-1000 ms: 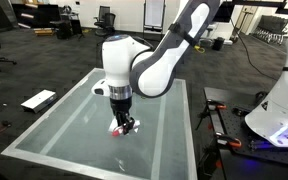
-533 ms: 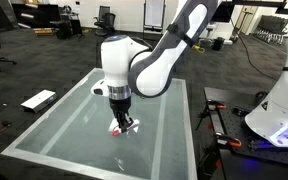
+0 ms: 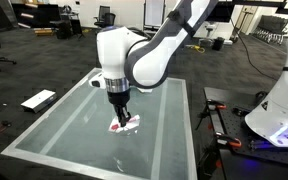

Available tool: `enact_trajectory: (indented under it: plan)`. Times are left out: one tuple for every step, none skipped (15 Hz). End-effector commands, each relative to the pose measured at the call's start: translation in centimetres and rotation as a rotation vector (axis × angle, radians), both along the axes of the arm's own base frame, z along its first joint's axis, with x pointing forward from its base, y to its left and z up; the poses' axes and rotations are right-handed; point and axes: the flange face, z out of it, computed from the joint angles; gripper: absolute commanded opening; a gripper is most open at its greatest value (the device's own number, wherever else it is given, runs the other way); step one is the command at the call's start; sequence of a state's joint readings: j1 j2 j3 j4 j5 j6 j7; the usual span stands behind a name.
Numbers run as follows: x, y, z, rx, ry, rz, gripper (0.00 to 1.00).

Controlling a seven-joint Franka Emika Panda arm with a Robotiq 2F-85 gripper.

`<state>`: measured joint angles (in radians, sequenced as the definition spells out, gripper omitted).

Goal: Put the orange marker in the green bowl

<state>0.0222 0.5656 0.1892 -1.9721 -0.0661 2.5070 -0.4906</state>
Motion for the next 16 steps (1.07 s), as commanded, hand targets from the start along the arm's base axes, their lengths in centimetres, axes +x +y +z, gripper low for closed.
enact_trajectory:
  plan:
    - [-0.6,-1.3,4.4,-0.02,-0.05,-0.153,0.05]
    - [-0.6,-1.8,5.3,-0.02,-0.066,-0.199,0.05]
    - [-0.6,-2.4,6.2,-0.02,-0.082,-0.25,0.05]
    - [-0.7,-3.1,7.2,-0.017,-0.097,-0.295,0.05]
    - [-0.8,-3.7,8.0,-0.023,-0.112,-0.341,0.05]
    - [-1.0,-4.5,8.9,-0.024,-0.128,-0.381,0.05]
    - [-1.2,-5.1,9.7,-0.028,-0.144,-0.422,0.05]
    - [-1.3,-6.1,10.6,-0.032,-0.155,-0.458,0.05]
    - [-1.4,-6.9,11.3,-0.033,-0.166,-0.49,0.05]
    - [-1.6,-7.8,12.0,-0.038,-0.175,-0.517,0.05]
    - [-1.7,-8.5,12.6,-0.043,-0.182,-0.542,0.05]
    - [-1.9,-9.3,13.4,-0.047,-0.189,-0.56,0.05]
    - [-2.1,-10.2,14.1,-0.05,-0.198,-0.583,0.05]
    - [-2.3,-11.3,14.8,-0.053,-0.204,-0.605,0.05]
    - [-2.5,-12.3,15.4,-0.054,-0.208,-0.621,0.05]
    - [-2.6,-13.3,16.0,-0.056,-0.218,-0.641,0.05]
